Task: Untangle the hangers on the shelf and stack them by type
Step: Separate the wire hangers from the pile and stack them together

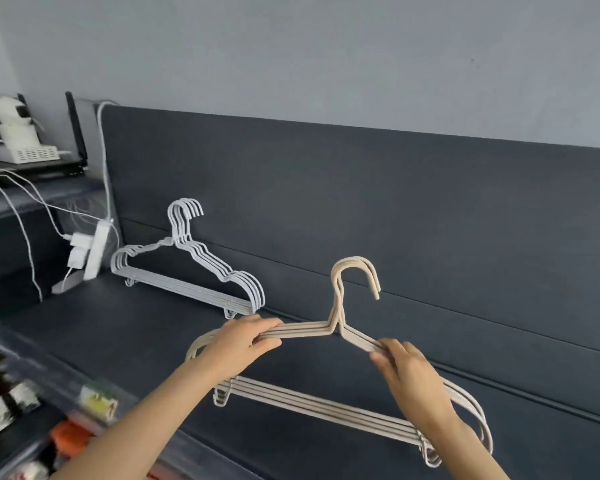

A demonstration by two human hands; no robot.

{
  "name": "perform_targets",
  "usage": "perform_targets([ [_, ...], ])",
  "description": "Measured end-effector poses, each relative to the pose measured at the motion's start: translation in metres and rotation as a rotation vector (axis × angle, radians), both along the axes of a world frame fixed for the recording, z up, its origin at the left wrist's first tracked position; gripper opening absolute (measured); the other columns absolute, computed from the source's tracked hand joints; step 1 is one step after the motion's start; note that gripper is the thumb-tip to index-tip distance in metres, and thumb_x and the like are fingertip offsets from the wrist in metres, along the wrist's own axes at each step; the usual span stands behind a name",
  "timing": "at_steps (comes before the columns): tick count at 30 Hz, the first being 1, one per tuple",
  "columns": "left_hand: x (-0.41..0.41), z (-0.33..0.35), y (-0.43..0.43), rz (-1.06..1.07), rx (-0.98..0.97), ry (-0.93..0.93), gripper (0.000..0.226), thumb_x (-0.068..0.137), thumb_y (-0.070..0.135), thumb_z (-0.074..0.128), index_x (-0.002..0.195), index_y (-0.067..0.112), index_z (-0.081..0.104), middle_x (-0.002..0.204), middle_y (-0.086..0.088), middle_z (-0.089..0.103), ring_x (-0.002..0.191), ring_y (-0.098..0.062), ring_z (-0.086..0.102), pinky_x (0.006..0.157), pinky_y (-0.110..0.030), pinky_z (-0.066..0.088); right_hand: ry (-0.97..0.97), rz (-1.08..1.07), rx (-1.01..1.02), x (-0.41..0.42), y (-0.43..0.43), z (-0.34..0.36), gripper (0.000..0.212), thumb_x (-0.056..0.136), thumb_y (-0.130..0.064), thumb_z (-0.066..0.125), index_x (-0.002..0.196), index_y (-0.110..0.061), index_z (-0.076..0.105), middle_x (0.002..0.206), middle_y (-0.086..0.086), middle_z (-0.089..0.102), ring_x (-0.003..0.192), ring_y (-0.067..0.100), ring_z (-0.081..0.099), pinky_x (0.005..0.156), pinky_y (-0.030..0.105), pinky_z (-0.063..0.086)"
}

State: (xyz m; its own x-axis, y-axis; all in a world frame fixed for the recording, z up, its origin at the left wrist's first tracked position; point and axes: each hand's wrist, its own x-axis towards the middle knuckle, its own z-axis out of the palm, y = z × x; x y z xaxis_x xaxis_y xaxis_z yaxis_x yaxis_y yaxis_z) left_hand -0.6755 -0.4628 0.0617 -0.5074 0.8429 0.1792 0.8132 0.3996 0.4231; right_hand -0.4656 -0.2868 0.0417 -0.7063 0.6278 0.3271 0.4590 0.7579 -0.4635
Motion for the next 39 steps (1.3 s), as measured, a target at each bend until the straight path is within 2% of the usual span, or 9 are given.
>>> perform_targets([
  [7,-0.121,-0.008,-0.068,0.060,0.012,0.014,0.040,0.093,0.043,0.045,0.132,0.037,0.043,0.103,0.025,0.044,0.098,-0.004,0.041,0.077,-0.019,0.029,-0.005,0.068,0.024,-0.128,-0.058,-0.003,0.035,0.093,-0.042,0.042,0.120,-0.021,0.052,0.099,-0.004,0.055,0.098,0.016,0.054,0.083,0.025,0.044],
  [12,-0.235,-0.011,-0.105,0.041,0.035,0.001,0.041,0.091,0.042,0.048,0.131,0.032,0.046,0.125,0.019,0.051,0.105,0.002,0.042,0.078,-0.011,0.031,-0.001,0.066,0.050,-0.236,-0.096,-0.004,0.035,0.092,-0.043,0.045,0.120,-0.023,0.054,0.096,-0.004,0.056,0.094,0.017,0.056,0.081,0.026,0.046],
  [15,-0.290,-0.006,-0.113,0.020,0.056,-0.018,0.034,0.091,0.038,0.051,0.124,0.028,0.051,0.112,0.020,0.053,0.095,0.007,0.044,0.070,0.000,0.036,0.003,0.045,0.047,-0.292,-0.109,-0.003,0.037,0.092,-0.043,0.044,0.121,-0.022,0.053,0.099,-0.002,0.057,0.095,0.017,0.055,0.081,0.026,0.046],
  [17,-0.322,-0.007,-0.116,0.014,0.056,-0.061,0.026,0.090,0.035,0.053,0.116,0.028,0.053,0.104,0.018,0.056,0.090,0.004,0.050,0.069,-0.005,0.038,0.008,0.033,0.031,-0.321,-0.116,-0.004,0.037,0.092,-0.043,0.045,0.121,-0.021,0.053,0.102,-0.002,0.058,0.096,0.017,0.056,0.081,0.026,0.045],
  [23,-0.399,-0.025,-0.118,-0.003,0.057,-0.126,0.017,0.088,0.031,0.057,0.104,0.030,0.056,0.096,0.009,0.062,0.090,-0.006,0.058,0.085,-0.030,0.048,-0.016,-0.014,0.005,-0.384,-0.128,-0.012,0.041,0.092,-0.046,0.043,0.123,-0.020,0.051,0.110,0.001,0.057,0.100,0.018,0.055,0.086,0.028,0.046],
  [33,-0.441,-0.045,-0.097,0.010,0.113,-0.212,0.033,0.088,0.030,0.058,0.119,0.019,0.055,0.106,0.008,0.056,0.103,-0.010,0.053,0.088,-0.022,0.040,-0.118,-0.107,0.109,-0.426,-0.120,-0.023,0.042,0.095,-0.043,0.037,0.129,-0.020,0.046,0.115,0.001,0.057,0.113,0.020,0.050,0.095,0.032,0.041],
  [35,-0.443,-0.049,-0.094,0.001,0.135,-0.201,0.034,0.089,0.029,0.058,0.121,0.018,0.054,0.109,0.008,0.052,0.109,-0.011,0.049,0.095,-0.025,0.040,-0.163,-0.172,0.208,-0.425,-0.123,-0.030,0.041,0.094,-0.041,0.038,0.126,-0.019,0.052,0.105,0.000,0.062,0.102,0.022,0.058,0.088,0.036,0.046],
  [37,-0.444,-0.052,-0.091,-0.003,0.148,-0.196,0.036,0.089,0.029,0.057,0.123,0.018,0.053,0.114,0.006,0.049,0.114,-0.013,0.045,0.101,-0.030,0.038,-0.181,-0.228,0.318,-0.424,-0.125,-0.038,0.042,0.084,-0.044,0.046,0.113,-0.017,0.063,0.084,-0.004,0.065,0.077,0.019,0.065,0.070,0.035,0.054],
  [39,-0.445,-0.055,-0.091,0.012,0.160,-0.185,0.038,0.089,0.030,0.057,0.124,0.018,0.053,0.118,0.002,0.049,0.117,-0.016,0.043,0.103,-0.032,0.036,-0.155,-0.261,0.374,-0.424,-0.128,-0.043,0.042,0.074,-0.040,0.068,0.108,-0.016,0.065,0.080,-0.002,0.064,0.069,0.019,0.064,0.064,0.035,0.056],
])
